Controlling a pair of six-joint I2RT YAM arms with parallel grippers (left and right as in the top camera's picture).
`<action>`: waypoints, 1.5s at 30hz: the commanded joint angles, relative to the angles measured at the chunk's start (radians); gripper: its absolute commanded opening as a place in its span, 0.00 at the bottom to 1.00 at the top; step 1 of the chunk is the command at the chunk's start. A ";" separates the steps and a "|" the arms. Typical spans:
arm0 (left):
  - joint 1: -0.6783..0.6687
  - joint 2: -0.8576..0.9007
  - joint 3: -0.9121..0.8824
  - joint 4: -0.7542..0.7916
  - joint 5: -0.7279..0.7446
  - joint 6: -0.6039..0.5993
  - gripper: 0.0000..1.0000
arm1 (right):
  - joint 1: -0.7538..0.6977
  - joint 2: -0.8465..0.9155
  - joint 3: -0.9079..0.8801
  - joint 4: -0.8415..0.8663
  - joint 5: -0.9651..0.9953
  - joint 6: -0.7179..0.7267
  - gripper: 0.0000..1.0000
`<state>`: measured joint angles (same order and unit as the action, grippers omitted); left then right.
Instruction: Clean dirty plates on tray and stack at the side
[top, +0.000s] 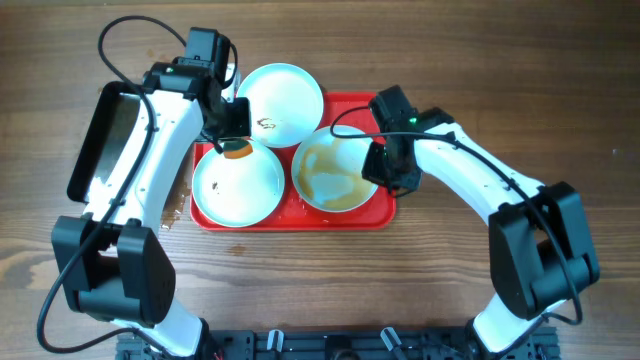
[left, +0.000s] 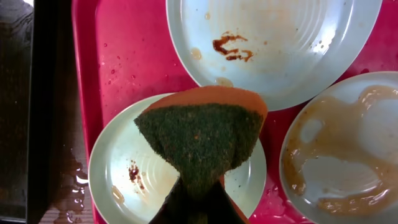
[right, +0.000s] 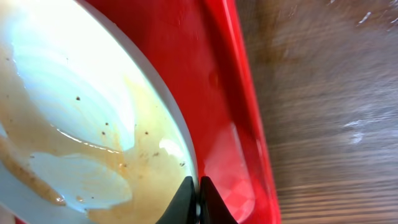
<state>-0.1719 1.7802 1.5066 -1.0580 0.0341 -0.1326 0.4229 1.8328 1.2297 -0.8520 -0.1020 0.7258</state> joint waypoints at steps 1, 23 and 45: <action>0.011 -0.020 0.017 -0.010 0.006 0.024 0.04 | 0.006 -0.060 0.063 -0.049 0.137 -0.045 0.05; 0.011 -0.020 0.017 -0.017 0.028 0.024 0.04 | 0.006 -0.092 0.341 -0.310 0.513 -0.124 0.05; 0.274 -0.016 0.017 -0.003 0.205 0.081 0.04 | 0.285 -0.089 0.420 -0.441 0.924 -0.165 0.05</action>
<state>0.0925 1.7802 1.5066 -1.0657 0.1894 -0.0757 0.6857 1.7641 1.6260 -1.2793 0.6548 0.5663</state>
